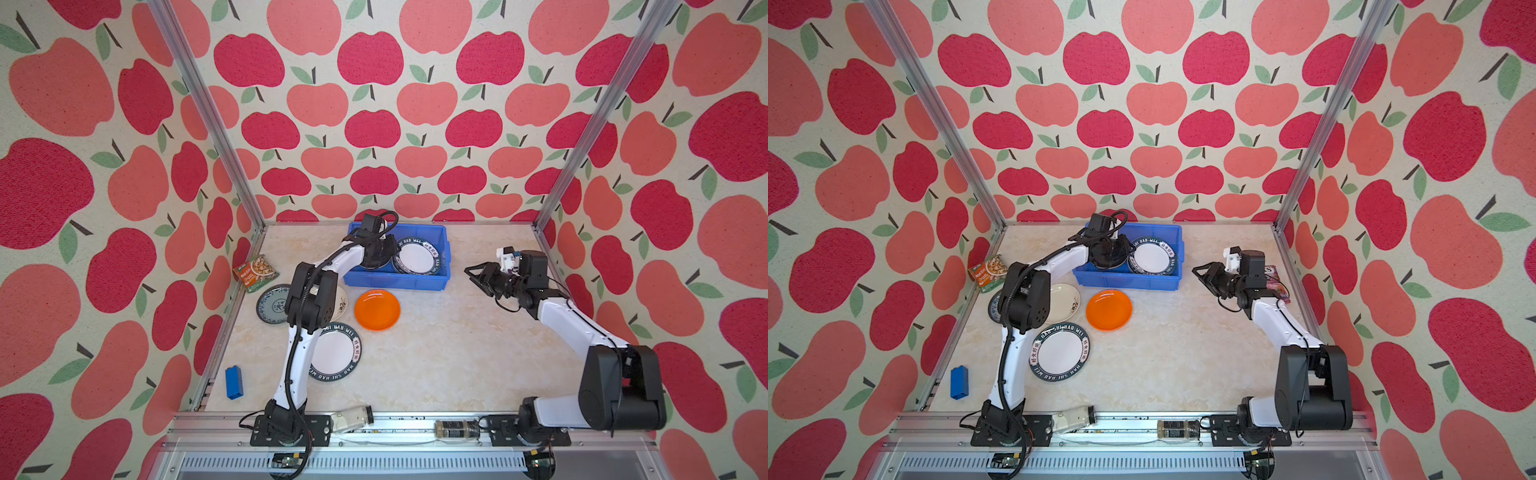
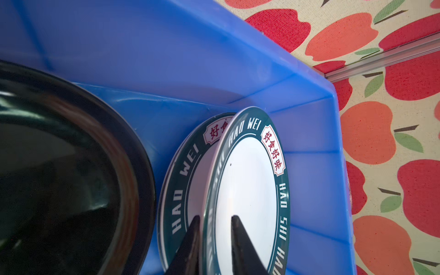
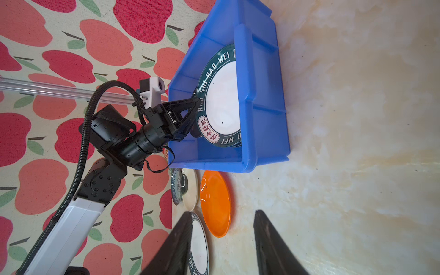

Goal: Place the plates into the plastic bin on the countertop
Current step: 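Lower the plate into the bin beside the other plate and open the left gripper, then raise the open left gripper out of the bin, then swing the left arm toward the floral plate while the right arm moves nearer the bin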

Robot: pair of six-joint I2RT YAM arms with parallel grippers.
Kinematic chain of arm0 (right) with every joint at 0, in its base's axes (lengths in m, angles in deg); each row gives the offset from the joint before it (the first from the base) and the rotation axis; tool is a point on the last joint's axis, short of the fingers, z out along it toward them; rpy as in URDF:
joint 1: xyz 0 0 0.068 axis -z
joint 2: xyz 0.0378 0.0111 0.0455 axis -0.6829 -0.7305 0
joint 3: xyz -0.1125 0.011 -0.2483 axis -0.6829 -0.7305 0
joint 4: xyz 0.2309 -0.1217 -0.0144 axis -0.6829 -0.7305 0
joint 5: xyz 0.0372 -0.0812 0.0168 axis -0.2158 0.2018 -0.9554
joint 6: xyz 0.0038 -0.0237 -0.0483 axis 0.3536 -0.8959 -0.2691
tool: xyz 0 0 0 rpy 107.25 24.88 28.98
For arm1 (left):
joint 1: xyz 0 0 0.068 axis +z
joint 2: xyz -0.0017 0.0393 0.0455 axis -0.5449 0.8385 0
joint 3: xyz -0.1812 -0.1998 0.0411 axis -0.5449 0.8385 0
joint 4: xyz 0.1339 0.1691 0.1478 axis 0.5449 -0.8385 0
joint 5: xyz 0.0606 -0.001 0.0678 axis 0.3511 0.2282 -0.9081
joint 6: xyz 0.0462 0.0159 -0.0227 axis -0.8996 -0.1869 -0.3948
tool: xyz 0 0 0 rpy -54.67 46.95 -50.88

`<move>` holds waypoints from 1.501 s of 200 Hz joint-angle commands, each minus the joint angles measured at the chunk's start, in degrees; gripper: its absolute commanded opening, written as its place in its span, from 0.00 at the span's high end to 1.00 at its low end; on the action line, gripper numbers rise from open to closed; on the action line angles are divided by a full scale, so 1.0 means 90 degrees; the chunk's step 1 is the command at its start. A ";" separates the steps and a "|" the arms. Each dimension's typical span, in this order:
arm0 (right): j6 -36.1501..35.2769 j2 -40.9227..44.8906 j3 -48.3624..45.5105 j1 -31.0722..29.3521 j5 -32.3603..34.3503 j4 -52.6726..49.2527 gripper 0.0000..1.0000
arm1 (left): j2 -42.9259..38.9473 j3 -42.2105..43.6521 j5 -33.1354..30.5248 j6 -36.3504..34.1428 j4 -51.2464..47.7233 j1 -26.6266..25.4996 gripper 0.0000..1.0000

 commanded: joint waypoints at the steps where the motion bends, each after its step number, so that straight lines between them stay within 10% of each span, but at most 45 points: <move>1: 0.0077 -0.0065 -0.0069 -0.0028 -0.0074 0.0171 0.54 | 0.0133 -0.0294 -0.0250 -0.0356 -0.0501 -0.0112 0.69; 177: -0.0243 0.0033 -0.0041 -0.0593 0.0369 0.0077 0.55 | -0.0175 -0.0560 -0.0890 -0.1125 -0.0937 -0.0315 0.21; 300: -0.0250 -0.0345 0.0045 -0.0859 0.0445 0.0076 0.55 | 0.0329 -0.0645 0.0139 -0.0963 -0.0410 -0.0543 0.22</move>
